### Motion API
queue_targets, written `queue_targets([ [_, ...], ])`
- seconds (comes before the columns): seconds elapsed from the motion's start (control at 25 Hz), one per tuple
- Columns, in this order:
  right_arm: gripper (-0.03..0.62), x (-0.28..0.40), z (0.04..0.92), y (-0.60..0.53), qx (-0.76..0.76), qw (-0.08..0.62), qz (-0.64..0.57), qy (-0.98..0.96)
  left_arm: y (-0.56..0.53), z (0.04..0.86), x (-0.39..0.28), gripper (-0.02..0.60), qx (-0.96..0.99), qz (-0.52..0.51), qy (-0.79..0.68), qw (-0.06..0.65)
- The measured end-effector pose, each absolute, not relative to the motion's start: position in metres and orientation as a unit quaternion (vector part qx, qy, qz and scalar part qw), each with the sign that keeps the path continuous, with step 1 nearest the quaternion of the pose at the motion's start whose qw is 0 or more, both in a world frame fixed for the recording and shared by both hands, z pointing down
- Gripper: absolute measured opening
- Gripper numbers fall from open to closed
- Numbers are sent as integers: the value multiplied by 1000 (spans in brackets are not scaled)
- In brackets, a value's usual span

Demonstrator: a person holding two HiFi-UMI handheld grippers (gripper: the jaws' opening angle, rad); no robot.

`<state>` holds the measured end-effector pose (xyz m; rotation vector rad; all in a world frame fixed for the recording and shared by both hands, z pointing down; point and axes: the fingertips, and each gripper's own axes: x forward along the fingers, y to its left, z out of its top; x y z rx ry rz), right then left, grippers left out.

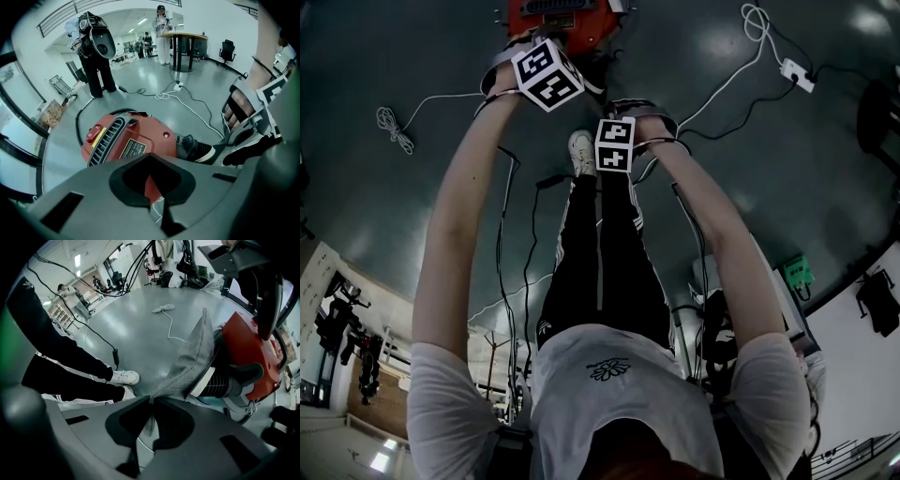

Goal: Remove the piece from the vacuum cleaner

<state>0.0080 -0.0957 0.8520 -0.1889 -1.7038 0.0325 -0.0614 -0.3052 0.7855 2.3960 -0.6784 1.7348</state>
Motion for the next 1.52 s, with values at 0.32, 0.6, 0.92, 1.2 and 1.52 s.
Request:
queue_targets([
  [0.32,35,6,868,-38,-204,656,-2,-727,-305,786,-61,3,793,565,-221,57],
  [0.6,35,-1,870,-38,-127,644,70,-751,-306,786,-63,3,801,536,-257,65],
  [0.92,35,1,842,-49,-84,643,78,-757,-294,774,-73,3,801,479,-338,124],
  [1.2,35,14,762,-70,-1,647,75,-759,-232,706,-79,3,794,435,-398,146],
  [1.52,35,30,612,-112,184,587,85,-784,-220,531,-72,4,793,288,-507,173],
])
